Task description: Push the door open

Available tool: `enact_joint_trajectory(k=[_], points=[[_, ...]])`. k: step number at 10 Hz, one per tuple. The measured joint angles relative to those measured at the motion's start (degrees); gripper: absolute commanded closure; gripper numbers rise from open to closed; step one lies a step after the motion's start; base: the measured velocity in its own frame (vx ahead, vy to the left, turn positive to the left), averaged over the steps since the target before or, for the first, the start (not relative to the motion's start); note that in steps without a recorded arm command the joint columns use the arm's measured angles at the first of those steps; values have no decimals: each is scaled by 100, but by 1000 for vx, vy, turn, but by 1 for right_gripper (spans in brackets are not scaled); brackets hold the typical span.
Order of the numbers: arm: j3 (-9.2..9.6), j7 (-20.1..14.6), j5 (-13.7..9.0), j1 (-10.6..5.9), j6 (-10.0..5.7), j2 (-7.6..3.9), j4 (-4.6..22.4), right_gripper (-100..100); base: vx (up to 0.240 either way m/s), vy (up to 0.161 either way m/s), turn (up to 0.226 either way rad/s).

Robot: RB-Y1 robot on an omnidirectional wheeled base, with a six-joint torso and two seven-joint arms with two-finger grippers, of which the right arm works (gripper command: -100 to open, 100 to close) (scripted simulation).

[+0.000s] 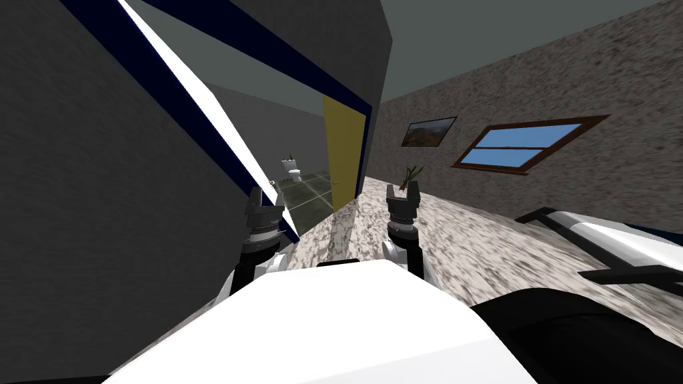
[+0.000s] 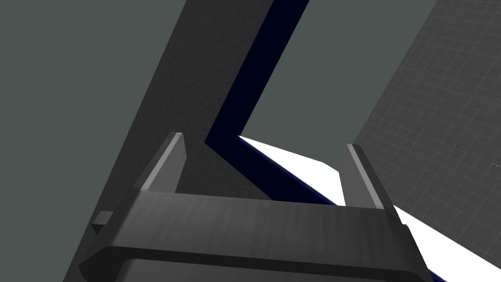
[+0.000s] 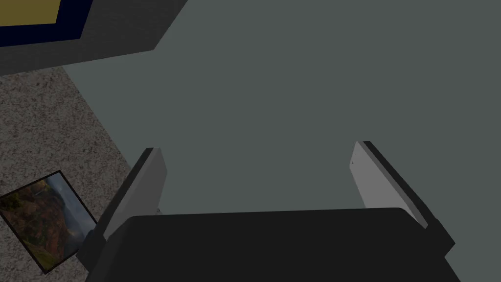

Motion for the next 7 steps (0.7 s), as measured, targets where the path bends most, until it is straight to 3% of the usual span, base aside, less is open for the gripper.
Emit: enact_joint_trajectory(k=[5,7], points=[[48,-18,-17,-176,3,-119,468,-100,104,-30,42],[118,9,9,-220,-28,-118,640,-100,68,-18,35]])
